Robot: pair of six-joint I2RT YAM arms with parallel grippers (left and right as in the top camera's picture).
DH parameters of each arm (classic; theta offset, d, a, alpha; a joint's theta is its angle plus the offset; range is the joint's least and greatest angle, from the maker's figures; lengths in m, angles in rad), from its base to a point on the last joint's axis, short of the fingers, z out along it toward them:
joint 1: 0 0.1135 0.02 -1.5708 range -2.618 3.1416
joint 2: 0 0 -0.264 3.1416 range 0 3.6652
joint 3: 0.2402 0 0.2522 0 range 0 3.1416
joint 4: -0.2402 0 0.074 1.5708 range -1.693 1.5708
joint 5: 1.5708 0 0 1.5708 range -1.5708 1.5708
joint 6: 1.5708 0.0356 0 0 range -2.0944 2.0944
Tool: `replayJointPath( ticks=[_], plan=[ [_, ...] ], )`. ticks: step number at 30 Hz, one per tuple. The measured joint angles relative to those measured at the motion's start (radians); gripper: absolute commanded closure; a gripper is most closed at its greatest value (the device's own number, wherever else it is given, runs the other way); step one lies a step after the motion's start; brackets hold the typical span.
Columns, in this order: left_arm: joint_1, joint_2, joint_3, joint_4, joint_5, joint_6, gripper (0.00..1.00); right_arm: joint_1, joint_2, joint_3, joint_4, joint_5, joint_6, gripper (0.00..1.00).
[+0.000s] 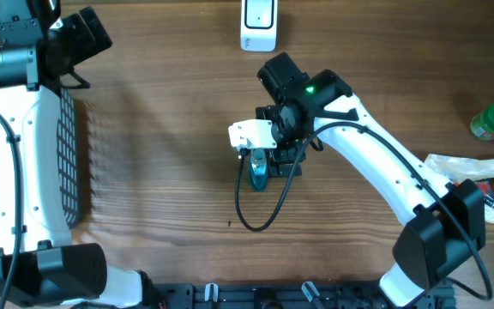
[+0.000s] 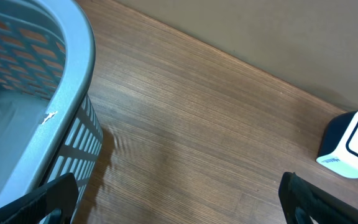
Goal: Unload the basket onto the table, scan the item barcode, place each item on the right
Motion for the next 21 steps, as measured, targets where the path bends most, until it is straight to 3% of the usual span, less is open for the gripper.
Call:
replayJointPath(
  ticks=[21],
  plan=[
    [0.000, 0.000, 0.000, -0.016, 0.000, 0.000, 0.00, 0.068, 0.042, 0.000, 0.032, 0.001, 0.051, 0.00]
  ],
)
